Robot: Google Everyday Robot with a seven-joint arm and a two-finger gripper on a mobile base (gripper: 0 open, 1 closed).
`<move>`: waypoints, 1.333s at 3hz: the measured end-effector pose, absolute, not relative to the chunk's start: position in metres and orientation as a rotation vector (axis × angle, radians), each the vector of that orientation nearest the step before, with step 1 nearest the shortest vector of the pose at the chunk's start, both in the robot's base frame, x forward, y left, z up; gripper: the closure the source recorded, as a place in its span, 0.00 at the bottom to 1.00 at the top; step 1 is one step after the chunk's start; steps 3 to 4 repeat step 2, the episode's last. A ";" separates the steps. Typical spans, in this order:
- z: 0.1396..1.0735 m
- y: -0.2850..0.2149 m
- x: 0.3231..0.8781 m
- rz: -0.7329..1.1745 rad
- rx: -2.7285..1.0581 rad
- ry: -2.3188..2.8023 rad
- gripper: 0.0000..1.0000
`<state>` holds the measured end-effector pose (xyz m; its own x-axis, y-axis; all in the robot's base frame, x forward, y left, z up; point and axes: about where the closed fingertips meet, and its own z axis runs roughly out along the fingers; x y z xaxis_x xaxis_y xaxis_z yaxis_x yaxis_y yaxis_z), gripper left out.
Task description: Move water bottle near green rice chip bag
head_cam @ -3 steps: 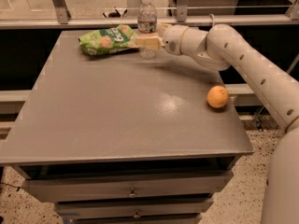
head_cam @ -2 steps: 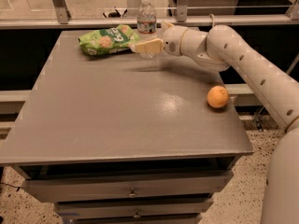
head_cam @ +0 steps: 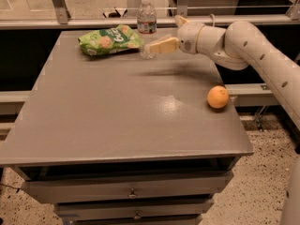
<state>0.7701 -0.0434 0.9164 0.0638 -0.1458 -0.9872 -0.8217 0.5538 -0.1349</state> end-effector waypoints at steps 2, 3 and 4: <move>0.947 -0.089 0.748 0.518 -0.959 1.426 0.00; 0.947 -0.089 0.748 0.518 -0.959 1.426 0.00; 0.947 -0.089 0.748 0.518 -0.959 1.426 0.00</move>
Offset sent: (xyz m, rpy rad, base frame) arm -0.0169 -0.0398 0.0252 -0.0753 -0.0562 -0.0197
